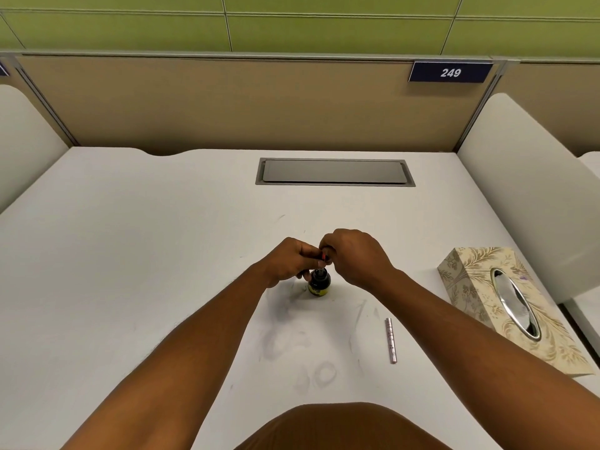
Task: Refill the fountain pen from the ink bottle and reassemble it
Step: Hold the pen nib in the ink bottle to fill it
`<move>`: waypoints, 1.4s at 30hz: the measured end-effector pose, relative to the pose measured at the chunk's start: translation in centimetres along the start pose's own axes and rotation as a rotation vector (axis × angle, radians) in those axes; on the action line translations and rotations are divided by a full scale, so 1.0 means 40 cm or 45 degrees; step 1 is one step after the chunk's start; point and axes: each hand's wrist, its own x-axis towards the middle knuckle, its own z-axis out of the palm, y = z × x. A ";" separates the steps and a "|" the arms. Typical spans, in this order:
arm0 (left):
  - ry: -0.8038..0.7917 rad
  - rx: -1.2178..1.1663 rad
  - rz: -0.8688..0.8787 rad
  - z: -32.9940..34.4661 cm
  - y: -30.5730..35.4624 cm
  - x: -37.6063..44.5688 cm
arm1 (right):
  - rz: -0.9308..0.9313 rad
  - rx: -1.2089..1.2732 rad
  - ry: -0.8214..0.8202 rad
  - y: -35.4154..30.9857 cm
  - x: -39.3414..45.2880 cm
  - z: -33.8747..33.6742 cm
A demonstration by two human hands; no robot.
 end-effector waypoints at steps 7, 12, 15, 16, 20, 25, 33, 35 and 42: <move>-0.033 -0.001 0.000 0.008 0.004 -0.001 | 0.080 -0.053 0.020 0.007 -0.005 0.009; -0.019 0.006 -0.005 -0.005 -0.003 0.001 | -0.012 0.041 0.011 0.015 -0.005 0.014; -0.012 0.011 -0.013 -0.004 -0.006 0.002 | -0.022 0.032 0.011 0.013 -0.007 0.016; -0.012 0.011 -0.013 -0.003 -0.006 0.002 | -0.013 0.033 0.019 0.012 -0.007 0.017; 0.000 0.020 -0.013 -0.002 -0.008 0.004 | 0.033 0.016 0.015 0.005 -0.006 0.016; -0.013 0.016 -0.016 -0.002 -0.005 0.004 | 0.060 0.060 0.010 0.010 -0.007 0.009; -0.023 0.007 -0.022 0.000 0.002 0.006 | -0.067 -0.007 0.049 0.015 -0.007 0.016; -0.021 0.003 -0.024 0.000 0.002 0.007 | -0.049 -0.007 0.057 0.013 -0.009 0.016; -0.023 -0.005 -0.022 0.001 0.001 0.008 | -0.014 0.037 0.003 0.018 0.000 0.006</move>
